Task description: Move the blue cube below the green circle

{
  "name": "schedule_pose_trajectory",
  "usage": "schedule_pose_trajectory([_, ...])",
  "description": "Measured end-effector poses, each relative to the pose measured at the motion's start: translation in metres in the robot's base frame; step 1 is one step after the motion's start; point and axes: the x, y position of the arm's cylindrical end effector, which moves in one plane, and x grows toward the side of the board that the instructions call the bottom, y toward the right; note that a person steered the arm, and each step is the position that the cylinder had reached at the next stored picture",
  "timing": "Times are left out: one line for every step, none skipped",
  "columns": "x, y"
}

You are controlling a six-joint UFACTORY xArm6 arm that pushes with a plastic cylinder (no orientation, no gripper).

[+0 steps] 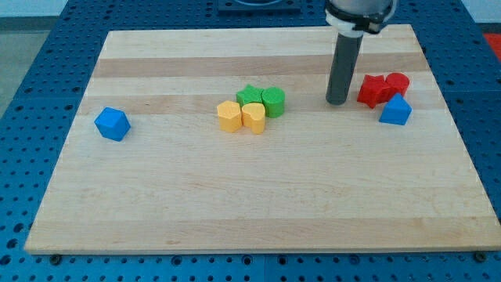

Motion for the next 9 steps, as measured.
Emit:
schedule_pose_trajectory([0.039, 0.000])
schedule_pose_trajectory([0.086, -0.010])
schedule_pose_trajectory([0.111, -0.054])
schedule_pose_trajectory([0.116, -0.112])
schedule_pose_trajectory([0.121, -0.180])
schedule_pose_trajectory([0.122, -0.250])
schedule_pose_trajectory([0.122, -0.322])
schedule_pose_trajectory([0.115, -0.376])
schedule_pose_trajectory([0.086, -0.413])
